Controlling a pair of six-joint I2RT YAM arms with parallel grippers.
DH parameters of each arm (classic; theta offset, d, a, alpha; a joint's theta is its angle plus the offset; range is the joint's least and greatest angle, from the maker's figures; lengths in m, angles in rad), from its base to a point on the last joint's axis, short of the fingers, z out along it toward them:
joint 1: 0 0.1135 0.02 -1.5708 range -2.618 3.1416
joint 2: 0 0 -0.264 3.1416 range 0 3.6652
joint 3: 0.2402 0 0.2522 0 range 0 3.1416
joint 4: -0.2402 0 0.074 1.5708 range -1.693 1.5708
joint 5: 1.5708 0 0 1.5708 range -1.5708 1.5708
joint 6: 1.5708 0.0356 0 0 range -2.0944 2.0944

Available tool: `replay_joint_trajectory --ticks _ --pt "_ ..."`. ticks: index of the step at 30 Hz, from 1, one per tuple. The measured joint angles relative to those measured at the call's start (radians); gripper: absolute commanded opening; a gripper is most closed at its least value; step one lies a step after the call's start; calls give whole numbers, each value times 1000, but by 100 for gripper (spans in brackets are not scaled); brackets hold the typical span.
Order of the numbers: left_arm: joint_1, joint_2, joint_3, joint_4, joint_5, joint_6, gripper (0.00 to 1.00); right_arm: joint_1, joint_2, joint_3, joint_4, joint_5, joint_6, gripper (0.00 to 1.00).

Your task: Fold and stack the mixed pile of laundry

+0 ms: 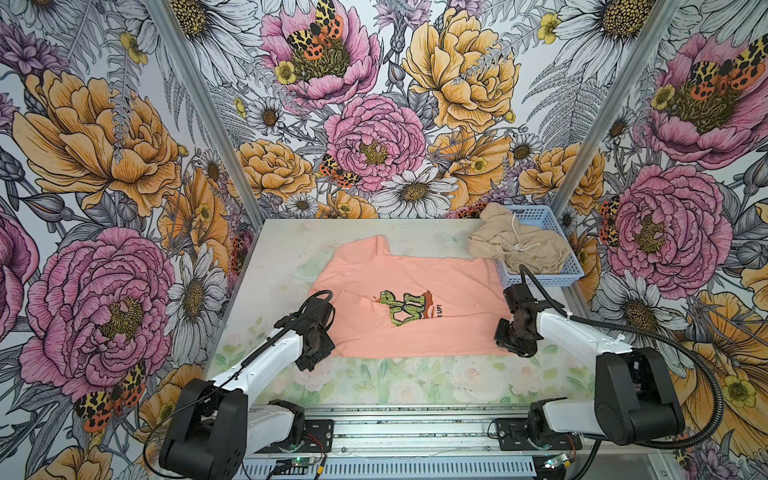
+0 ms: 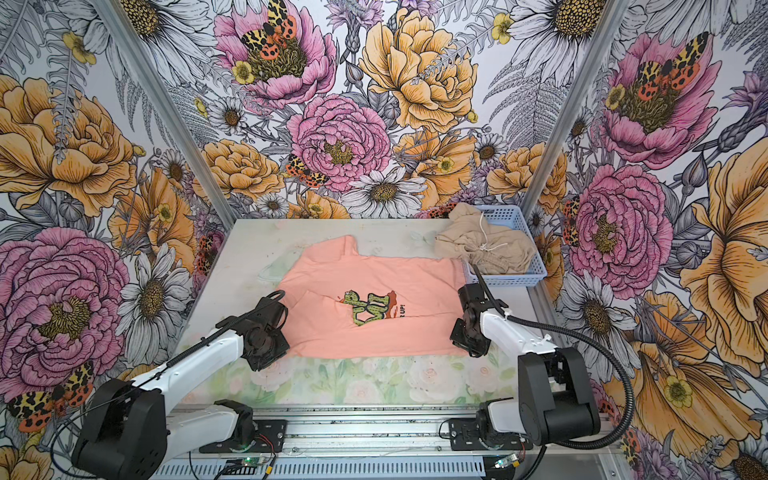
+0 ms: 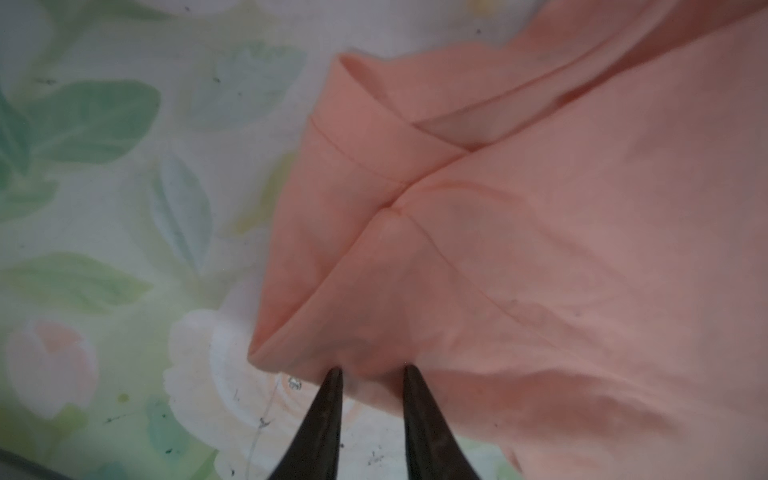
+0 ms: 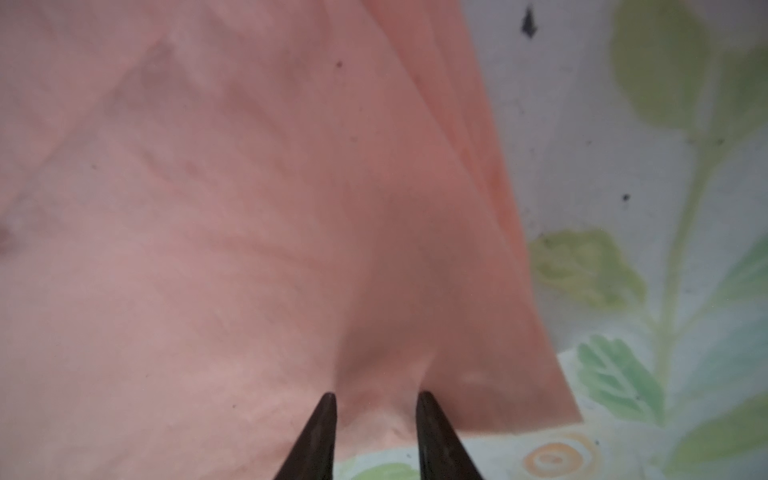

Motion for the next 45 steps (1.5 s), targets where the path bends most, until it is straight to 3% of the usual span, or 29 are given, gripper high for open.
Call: replay_joint_trajectory --ticks 9,19,24,28,32,38,45 --pt "35 138 75 -26 12 62 20 -2 84 41 -31 28 -8 33" --pt "51 156 93 -41 24 109 19 -33 129 81 -45 66 -29 32" --pt "37 156 92 -43 -46 101 18 -33 149 100 -55 87 -36 33" --pt "32 156 92 -49 -79 101 24 -33 143 100 -57 86 -50 37" --pt "0 131 108 -90 -101 96 40 -11 115 100 -57 84 -53 41" --pt "-56 106 329 -108 -132 99 47 52 86 217 -63 71 -61 50" --pt "-60 383 569 99 -118 211 47 72 268 399 112 52 -143 51"
